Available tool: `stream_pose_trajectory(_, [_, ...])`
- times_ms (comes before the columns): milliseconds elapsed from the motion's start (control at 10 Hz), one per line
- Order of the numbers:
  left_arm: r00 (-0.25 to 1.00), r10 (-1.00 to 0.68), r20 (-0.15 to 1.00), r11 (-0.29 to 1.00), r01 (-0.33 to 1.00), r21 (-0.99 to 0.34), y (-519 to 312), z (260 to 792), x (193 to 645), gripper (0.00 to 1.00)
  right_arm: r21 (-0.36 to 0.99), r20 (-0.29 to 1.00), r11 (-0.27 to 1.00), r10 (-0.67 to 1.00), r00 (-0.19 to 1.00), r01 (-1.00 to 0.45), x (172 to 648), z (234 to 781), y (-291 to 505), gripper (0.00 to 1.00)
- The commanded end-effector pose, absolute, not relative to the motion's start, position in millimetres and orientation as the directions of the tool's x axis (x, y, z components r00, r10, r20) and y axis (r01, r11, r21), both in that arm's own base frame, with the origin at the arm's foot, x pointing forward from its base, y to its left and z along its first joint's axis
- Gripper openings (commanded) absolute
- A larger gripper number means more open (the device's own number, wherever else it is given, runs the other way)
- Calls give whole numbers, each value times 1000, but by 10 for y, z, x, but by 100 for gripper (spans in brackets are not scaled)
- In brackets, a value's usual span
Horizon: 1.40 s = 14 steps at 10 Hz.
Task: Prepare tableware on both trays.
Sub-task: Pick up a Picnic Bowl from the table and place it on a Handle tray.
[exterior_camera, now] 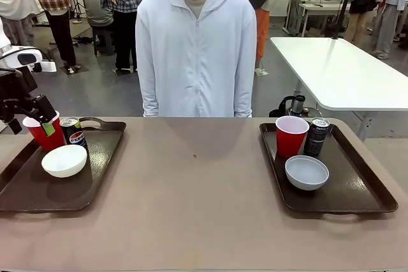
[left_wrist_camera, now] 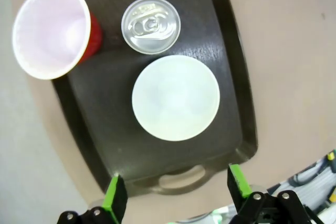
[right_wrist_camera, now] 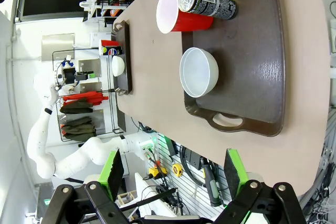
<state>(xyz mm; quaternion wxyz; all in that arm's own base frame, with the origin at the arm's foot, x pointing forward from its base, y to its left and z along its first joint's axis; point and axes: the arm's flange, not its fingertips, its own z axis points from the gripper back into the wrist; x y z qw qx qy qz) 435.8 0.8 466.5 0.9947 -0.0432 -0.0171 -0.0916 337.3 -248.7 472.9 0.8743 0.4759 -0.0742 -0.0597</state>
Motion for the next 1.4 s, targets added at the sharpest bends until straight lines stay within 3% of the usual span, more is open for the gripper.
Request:
stream_pose_trajectory(0, [982,-185,43,980,188,-71,16,4665,4353,100,848,85,530,-172,981,20,3369,4730,-2500,100])
stream_pose_trajectory(500, [983,-181,42,979,184,-83,8,4665,4358,100,848,85,530,-172,981,20,3369,4730,-2500,100])
stream_pose_trajectory(600, [952,-292,89,923,305,-233,68,4933,4488,100,848,85,530,-172,981,20,3369,4730,-2500,100])
stream_pose_trajectory(900, [929,-325,179,771,370,-519,545,5159,4670,100,848,85,530,-172,981,20,3369,4730,-2500,100])
stream_pose_trajectory(1300, [971,-199,133,568,225,-792,1650,4774,4801,100,848,85,530,-172,981,20,3369,4730,-2500,100])
